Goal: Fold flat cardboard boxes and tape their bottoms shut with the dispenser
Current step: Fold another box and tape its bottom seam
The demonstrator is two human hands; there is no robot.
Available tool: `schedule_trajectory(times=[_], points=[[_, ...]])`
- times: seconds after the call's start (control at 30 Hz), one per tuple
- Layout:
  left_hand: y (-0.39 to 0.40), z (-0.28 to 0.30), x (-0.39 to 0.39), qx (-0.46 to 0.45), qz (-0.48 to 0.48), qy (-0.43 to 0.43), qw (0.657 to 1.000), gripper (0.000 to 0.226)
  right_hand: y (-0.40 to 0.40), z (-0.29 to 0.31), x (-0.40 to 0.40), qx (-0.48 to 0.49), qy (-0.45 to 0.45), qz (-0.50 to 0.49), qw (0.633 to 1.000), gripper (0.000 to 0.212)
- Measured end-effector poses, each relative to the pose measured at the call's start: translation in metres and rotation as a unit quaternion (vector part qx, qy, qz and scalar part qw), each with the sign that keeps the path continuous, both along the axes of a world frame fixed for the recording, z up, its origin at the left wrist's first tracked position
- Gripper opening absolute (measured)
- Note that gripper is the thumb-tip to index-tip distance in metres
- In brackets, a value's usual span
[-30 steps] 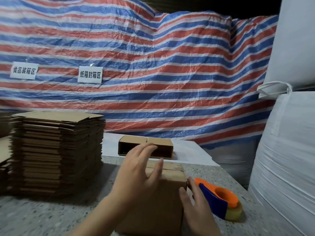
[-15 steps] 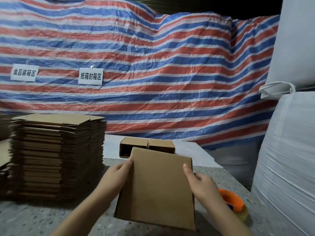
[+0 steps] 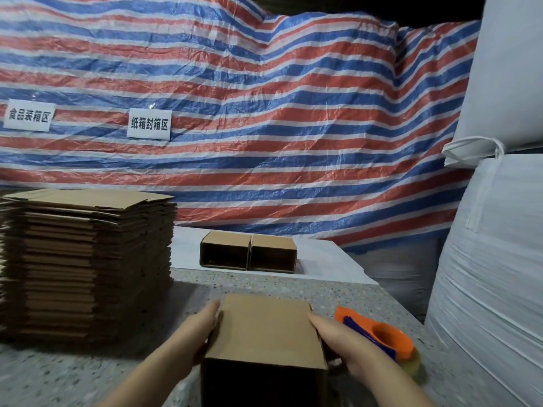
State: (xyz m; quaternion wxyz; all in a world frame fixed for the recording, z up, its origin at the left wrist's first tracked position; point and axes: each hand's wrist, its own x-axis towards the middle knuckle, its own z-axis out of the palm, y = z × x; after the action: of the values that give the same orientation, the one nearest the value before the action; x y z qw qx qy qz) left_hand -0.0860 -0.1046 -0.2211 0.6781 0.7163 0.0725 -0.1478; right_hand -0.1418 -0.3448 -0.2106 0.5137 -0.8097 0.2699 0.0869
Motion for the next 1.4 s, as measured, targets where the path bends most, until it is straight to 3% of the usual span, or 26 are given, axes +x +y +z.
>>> schedule_trajectory(times=[0.23,0.3,0.4,0.47,0.6,0.7,0.8,0.87,0.97,1.07,1.17,1.3,1.4], points=[[0.019,-0.018,-0.035,-0.062,0.032,-0.001,0.998,0.059,-0.004,-0.013,-0.020,0.080,-0.036,-0.083,0.993,0.086],[0.014,-0.021,-0.048,-0.075,0.025,-0.019,0.997,0.050,-0.002,-0.018,-0.020,0.105,-0.052,-0.077,0.990,0.078],[0.009,-0.035,-0.064,-0.009,0.045,-0.108,0.993,0.039,0.003,-0.026,-0.018,0.101,-0.079,-0.024,0.991,0.052],[0.011,-0.042,-0.068,0.012,0.047,-0.143,0.989,0.044,0.007,-0.029,-0.019,0.109,-0.097,-0.037,0.989,0.047],[0.014,-0.036,-0.071,-0.042,0.035,-0.135,0.989,0.033,0.014,-0.028,-0.027,0.143,-0.139,-0.072,0.977,0.051],[0.017,-0.032,-0.074,-0.031,0.058,-0.140,0.988,0.027,0.021,-0.049,-0.042,0.109,-0.228,-0.163,0.954,0.059],[0.025,-0.027,-0.084,-0.080,0.076,-0.160,0.981,0.043,0.036,-0.067,-0.063,0.040,-0.304,-0.131,0.943,0.037],[0.016,-0.018,-0.081,-0.056,0.060,-0.178,0.981,0.029,0.041,-0.056,-0.065,0.006,-0.302,-0.133,0.944,0.028],[-0.014,0.011,-0.057,-0.017,0.054,-0.224,0.973,0.007,0.029,-0.010,-0.048,0.002,-0.268,-0.102,0.958,0.035],[-0.048,0.057,-0.012,-0.057,0.006,-0.273,0.960,0.012,-0.004,0.043,-0.012,0.006,-0.337,-0.082,0.938,0.035],[-0.093,0.089,0.050,-0.014,-0.032,-0.306,0.952,0.013,-0.045,0.080,0.044,0.029,-0.330,-0.114,0.937,0.037],[-0.155,0.093,0.126,0.008,-0.108,-0.330,0.938,0.056,-0.105,0.092,0.111,0.059,-0.323,-0.144,0.934,0.044],[-0.196,0.083,0.178,0.136,-0.130,-0.381,0.905,0.071,-0.147,0.091,0.161,0.046,-0.320,-0.159,0.933,0.045]])
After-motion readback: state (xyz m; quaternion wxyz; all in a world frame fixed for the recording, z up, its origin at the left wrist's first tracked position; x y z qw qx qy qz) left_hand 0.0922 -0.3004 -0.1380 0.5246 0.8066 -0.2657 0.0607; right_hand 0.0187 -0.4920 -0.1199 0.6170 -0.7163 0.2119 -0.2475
